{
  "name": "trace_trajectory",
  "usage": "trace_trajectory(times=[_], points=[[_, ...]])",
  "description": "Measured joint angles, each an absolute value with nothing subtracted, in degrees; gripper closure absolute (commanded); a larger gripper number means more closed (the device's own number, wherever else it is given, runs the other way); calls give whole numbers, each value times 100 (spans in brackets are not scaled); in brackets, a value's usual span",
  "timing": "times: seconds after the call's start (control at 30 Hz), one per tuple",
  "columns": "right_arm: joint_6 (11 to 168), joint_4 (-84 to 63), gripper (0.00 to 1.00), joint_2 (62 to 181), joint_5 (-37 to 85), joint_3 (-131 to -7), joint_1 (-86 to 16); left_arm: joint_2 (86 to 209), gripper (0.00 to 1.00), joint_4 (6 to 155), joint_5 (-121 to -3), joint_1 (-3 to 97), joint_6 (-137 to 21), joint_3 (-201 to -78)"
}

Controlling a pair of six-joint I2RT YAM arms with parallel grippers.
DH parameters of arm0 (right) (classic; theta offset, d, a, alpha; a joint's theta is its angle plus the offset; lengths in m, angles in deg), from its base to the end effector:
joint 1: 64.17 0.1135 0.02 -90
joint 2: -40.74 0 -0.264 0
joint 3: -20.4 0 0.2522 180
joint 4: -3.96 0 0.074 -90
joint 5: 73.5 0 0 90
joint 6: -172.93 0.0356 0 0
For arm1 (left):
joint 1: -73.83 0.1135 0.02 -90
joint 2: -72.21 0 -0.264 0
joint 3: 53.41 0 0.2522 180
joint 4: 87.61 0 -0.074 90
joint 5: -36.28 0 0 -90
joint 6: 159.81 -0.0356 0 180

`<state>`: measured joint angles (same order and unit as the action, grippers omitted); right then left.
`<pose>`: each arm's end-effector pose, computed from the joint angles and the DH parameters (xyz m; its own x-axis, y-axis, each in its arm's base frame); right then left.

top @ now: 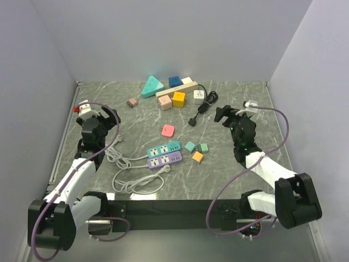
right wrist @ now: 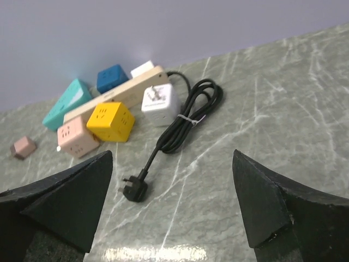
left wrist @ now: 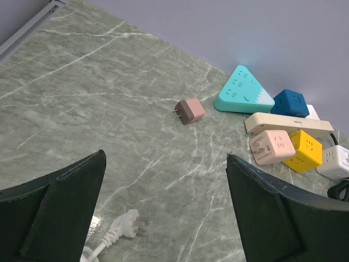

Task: Insert the plug

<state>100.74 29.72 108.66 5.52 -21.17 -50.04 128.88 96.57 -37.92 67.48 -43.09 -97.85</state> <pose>0.2496 0.0558 0.2451 -0.0263 0.3030 -0.9526 -0.0493 0.9514 0.3040 0.2283 -0.0157 0.2655 -0.0517 -0.4296 -0.9016 -0.2069 0.8878 -0.4111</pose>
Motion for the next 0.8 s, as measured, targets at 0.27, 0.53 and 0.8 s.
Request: trace_trajectory(times=[0.27,0.53,0.8], points=[[9685,2190,3,11799,808,-3221,-4253,13019,2,9486,-3806,6748,-4359,-9872],[9704,1182,3,12757,936,-4104,-3514,13259,2,9305,-4107,6742,-4370,-10005],[10406,24,4,12650,423,-4043,-3245,12995,2,9453,-4492,6735,-4353,-9929]])
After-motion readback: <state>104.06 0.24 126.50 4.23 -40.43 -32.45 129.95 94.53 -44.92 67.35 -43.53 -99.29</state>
